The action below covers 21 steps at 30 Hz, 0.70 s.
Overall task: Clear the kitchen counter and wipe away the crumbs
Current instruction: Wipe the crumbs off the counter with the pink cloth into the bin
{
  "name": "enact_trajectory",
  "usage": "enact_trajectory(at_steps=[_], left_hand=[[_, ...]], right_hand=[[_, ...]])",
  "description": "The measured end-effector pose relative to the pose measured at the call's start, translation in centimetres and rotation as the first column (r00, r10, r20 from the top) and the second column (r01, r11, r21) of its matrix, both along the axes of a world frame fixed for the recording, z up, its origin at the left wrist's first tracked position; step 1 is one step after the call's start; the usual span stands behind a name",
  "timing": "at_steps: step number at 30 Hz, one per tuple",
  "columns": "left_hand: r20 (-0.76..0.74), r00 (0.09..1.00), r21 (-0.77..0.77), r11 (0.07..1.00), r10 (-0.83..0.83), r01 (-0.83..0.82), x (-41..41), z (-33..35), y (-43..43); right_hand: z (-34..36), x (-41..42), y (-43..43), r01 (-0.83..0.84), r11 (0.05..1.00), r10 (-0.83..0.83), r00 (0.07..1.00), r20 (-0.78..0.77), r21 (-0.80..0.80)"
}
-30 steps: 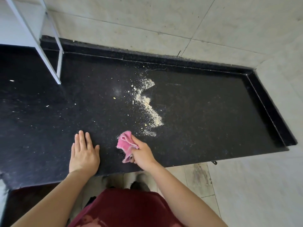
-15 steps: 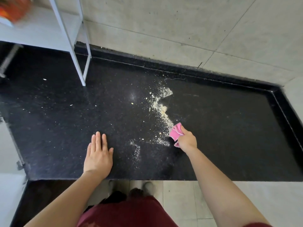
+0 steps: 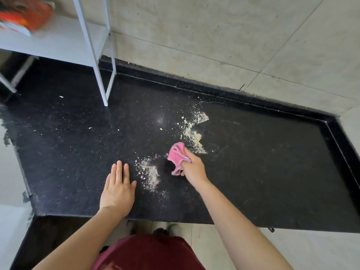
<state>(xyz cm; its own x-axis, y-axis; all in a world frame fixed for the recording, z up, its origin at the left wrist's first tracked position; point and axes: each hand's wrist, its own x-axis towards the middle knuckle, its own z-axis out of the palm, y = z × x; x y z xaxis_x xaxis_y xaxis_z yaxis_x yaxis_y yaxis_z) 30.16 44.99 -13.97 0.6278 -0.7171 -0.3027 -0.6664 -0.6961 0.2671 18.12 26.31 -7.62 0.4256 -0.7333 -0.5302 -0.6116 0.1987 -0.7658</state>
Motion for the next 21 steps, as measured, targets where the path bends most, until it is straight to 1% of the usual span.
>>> enact_trajectory(at_steps=[2,4,6,7,9,11,12,14,15,17,19,21], left_hand=[[0.017,1.0,-0.001,1.0,-0.001,0.001,0.0,-0.1,0.1],[0.03,1.0,-0.009,1.0,-0.004,0.004,-0.1,-0.2,0.2],[0.042,0.999,-0.016,1.0,-0.003,0.004,-0.1,-0.4,0.2],[0.047,0.999,-0.015,1.0,-0.003,0.004,-0.1,-0.6,0.2],[0.064,0.998,-0.009,1.0,-0.012,0.012,-0.1,-0.8,0.2],[0.079,0.997,-0.009,1.0,-0.005,0.005,0.0,-0.9,0.1],[0.084,0.996,-0.01,1.0,-0.004,0.005,-0.1,-0.9,0.0],[0.087,0.996,0.003,1.0,0.0,0.0,-0.2,-1.1,0.0],[0.081,0.997,0.001,1.0,0.004,-0.004,-0.2,-1.1,0.1],[0.071,0.997,-0.009,1.0,0.005,-0.005,-0.1,-1.0,0.2],[0.059,0.998,-0.011,1.0,0.009,-0.009,-0.1,-0.8,0.1],[0.052,0.999,0.003,1.0,0.009,-0.009,-0.1,-0.6,0.0]], right_hand=[[0.7,-2.2,-3.9,0.151,0.988,-0.152,0.988,-0.016,-0.025],[0.9,-4.5,-7.7,0.259,0.96,-0.271,0.956,-0.116,-0.111],[0.6,-6.1,-10.9,0.265,0.944,-0.313,0.906,-0.284,-0.196],[0.3,-6.3,-12.0,0.278,0.937,-0.337,0.88,-0.336,-0.212],[-0.3,-5.9,-13.0,0.332,0.923,-0.383,0.847,-0.368,-0.196],[-0.7,-4.4,-12.7,0.332,0.922,-0.383,0.858,-0.343,-0.199],[-0.9,-3.5,-12.3,0.283,0.936,-0.341,0.878,-0.336,-0.21],[-1.5,-1.3,-10.9,0.083,0.962,-0.182,0.905,-0.384,-0.26],[-1.7,-0.2,-9.8,-0.015,0.963,-0.102,0.905,-0.413,-0.271],[-2.0,1.8,-7.2,-0.147,0.952,0.016,0.901,-0.434,-0.269],[-2.0,3.8,-4.5,-0.246,0.932,0.118,0.9,-0.42,-0.265],[-2.0,5.4,-2.0,-0.315,0.93,0.24,0.91,-0.337,-0.189]])
